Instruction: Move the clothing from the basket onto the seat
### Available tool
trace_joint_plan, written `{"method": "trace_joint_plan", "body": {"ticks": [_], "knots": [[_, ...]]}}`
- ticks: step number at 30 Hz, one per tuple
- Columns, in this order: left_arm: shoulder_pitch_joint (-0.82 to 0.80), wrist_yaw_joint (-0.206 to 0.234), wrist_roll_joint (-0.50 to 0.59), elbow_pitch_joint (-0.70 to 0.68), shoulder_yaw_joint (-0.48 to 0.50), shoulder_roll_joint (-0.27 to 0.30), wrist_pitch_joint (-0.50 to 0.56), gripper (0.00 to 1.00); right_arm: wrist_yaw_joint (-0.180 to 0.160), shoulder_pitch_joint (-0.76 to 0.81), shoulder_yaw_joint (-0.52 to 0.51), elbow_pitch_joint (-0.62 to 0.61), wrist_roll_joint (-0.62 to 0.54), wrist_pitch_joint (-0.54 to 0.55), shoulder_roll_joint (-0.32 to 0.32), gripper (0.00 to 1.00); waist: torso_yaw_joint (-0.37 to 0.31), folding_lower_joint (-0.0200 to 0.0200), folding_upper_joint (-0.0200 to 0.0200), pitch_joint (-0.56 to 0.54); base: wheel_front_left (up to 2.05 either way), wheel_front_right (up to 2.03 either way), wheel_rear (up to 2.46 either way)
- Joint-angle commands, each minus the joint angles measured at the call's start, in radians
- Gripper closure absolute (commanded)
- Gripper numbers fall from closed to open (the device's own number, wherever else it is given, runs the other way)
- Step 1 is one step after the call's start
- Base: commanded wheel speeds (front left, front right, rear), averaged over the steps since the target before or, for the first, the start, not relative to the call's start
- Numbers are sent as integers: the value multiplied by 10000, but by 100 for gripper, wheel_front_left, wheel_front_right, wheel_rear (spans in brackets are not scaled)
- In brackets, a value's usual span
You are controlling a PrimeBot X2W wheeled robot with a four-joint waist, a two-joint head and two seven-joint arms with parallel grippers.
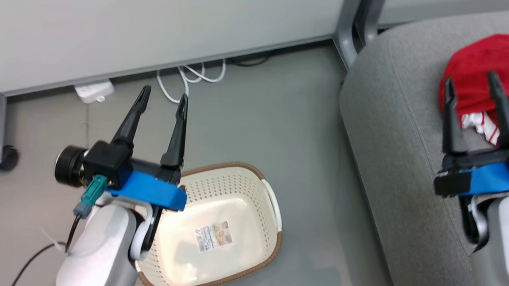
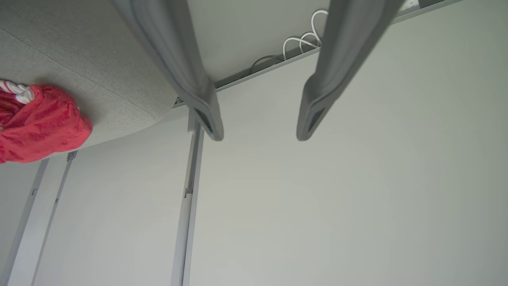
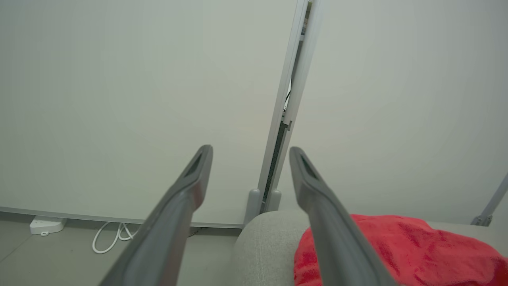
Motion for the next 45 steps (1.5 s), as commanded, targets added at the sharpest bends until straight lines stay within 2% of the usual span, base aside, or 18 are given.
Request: {"method": "trace_joint_plan", "body": {"ticks": [1, 11, 23, 33, 45], "knots": [[306, -63, 98, 34, 190, -46, -30, 0, -3, 308, 122, -16, 57, 2, 110, 0, 562, 3, 0, -610, 0, 0, 0], [1921, -514, 632, 179, 1460, -658, -30, 0, -3, 1809, 246, -160, 355, 2, 922, 0, 1358, 3, 0, -1677, 0, 0, 0], [3245, -1010, 1024, 185, 2529, -1167, -30, 0, -3, 3471, -65, -109, 543, 2, 1682, 0, 1793, 3, 0, -2337, 0, 0, 0], [4021, -1348, 1309, 91, 3017, -1301, -30, 0, -3, 4174, 97, -47, 628, 2, 1947, 0, 1837, 3, 0, -2563, 0, 0, 0], [4345, -1489, 1307, 239, 3147, -1340, -30, 0, -3, 4335, 158, 136, 685, 2, 2026, 0, 1792, 3, 0, -2715, 0, 0, 0]]}}
